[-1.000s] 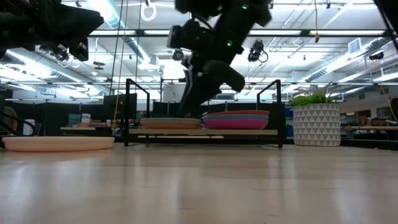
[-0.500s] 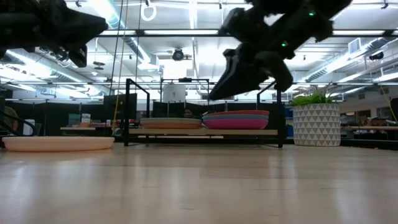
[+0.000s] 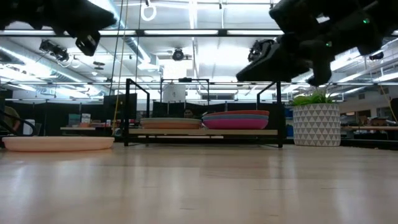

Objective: Place and stack plates onto a shelf
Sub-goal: Stack the light orange plate on the light blue plate on the shelf

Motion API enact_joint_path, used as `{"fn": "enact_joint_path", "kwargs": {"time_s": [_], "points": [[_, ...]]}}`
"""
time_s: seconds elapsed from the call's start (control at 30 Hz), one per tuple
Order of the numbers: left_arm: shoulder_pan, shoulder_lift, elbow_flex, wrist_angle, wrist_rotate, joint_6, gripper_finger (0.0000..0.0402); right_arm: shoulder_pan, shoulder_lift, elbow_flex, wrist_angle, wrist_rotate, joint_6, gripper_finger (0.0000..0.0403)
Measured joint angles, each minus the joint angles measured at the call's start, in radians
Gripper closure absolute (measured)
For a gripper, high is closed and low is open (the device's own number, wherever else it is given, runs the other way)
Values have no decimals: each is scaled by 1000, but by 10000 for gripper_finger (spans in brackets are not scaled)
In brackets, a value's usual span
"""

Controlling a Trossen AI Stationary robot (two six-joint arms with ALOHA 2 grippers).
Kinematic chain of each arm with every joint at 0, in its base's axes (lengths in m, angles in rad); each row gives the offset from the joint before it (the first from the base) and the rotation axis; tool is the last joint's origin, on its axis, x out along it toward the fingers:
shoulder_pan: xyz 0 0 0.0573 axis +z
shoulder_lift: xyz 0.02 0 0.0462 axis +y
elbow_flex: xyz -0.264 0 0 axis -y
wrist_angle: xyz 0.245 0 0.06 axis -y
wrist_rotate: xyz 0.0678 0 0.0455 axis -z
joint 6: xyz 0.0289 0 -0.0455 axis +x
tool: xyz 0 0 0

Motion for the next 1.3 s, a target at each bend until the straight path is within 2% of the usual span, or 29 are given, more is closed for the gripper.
{"fn": "enact_joint_path", "kwargs": {"time_s": [0.1,0.2,0.37,0.5,0.6,0.83,1.3], "points": [[0,87,99,-170,-25,-12,345,4,-4,-30,21,0,7,376],[-1,176,160,-284,-79,-91,334,16,-3,-58,43,1,10,376],[-2,315,251,-477,-130,-230,286,40,-2,-113,92,5,47,376],[1,422,320,-648,-122,-324,240,56,-1,-169,164,13,37,376],[6,489,354,-735,-67,-379,223,60,-3,-188,220,32,28,377],[8,626,366,-804,1,-472,230,62,-1,-195,256,27,18,377],[9,807,366,-935,-2,-425,259,63,-1,-197,264,4,10,377]]}}
